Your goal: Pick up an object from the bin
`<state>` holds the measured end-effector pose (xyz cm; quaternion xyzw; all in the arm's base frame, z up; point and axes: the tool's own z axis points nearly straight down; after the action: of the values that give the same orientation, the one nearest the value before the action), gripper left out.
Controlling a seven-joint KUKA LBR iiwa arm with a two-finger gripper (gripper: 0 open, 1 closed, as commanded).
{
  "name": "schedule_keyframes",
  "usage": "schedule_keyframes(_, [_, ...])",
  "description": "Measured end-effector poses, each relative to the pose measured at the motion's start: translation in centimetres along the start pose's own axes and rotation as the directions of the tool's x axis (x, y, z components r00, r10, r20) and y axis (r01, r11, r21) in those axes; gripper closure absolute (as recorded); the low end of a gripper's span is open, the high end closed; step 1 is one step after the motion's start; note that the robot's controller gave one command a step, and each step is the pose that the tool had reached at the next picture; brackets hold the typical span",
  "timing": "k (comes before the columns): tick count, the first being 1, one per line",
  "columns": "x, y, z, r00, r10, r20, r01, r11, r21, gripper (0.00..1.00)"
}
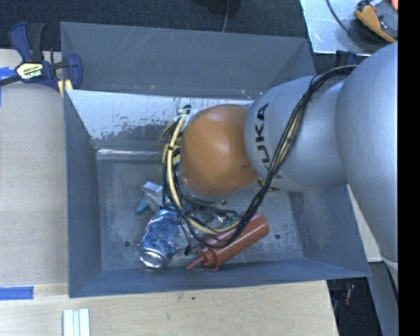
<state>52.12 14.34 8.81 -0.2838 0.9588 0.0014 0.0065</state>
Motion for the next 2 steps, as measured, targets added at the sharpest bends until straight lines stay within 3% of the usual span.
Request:
schedule_keyframes(1, [0.44, 1.55, 1.00, 0.997, 0.076, 0.016, -0.076, 0.997, -0.002, 0.00])
schedule_keyframes(2, [0.69, 0.96, 1.59, 0.913, -0.408, 0.015, 0.408, 0.913, 0.008, 0.00])
